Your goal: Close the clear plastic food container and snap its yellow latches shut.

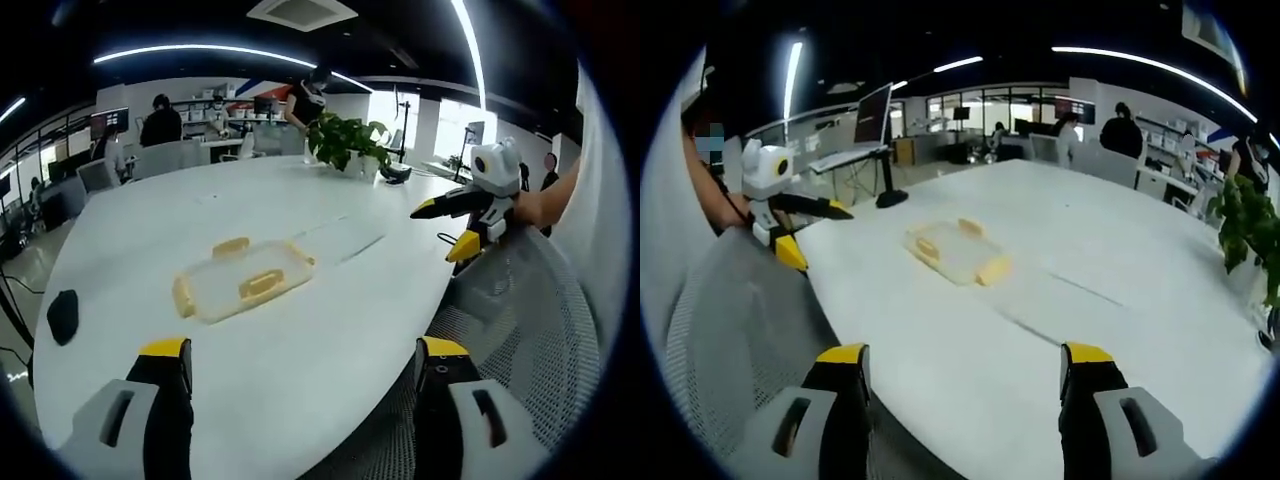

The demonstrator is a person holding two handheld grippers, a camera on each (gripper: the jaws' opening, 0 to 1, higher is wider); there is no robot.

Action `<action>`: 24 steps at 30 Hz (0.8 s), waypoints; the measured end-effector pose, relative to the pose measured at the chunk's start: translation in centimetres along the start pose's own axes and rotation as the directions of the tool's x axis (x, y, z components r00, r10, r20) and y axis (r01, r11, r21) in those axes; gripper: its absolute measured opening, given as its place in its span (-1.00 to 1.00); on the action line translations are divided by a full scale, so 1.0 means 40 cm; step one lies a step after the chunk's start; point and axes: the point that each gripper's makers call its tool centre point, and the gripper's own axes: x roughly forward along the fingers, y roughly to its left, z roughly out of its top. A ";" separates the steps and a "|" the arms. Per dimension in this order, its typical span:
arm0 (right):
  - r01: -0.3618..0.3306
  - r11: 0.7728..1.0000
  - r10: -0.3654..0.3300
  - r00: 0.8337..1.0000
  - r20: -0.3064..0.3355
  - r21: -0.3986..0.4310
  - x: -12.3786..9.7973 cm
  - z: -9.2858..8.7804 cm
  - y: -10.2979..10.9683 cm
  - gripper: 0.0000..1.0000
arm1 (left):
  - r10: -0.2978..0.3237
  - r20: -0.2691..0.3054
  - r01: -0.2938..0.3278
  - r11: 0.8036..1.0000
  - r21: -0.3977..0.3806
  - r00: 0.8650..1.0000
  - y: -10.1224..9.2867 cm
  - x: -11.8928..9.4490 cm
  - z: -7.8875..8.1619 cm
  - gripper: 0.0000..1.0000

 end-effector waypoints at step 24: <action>-0.017 1.000 0.017 1.000 -0.016 0.008 0.004 -0.012 0.007 0.52 | -0.003 -0.019 0.004 1.000 0.018 1.000 -0.005 0.002 -0.009 0.83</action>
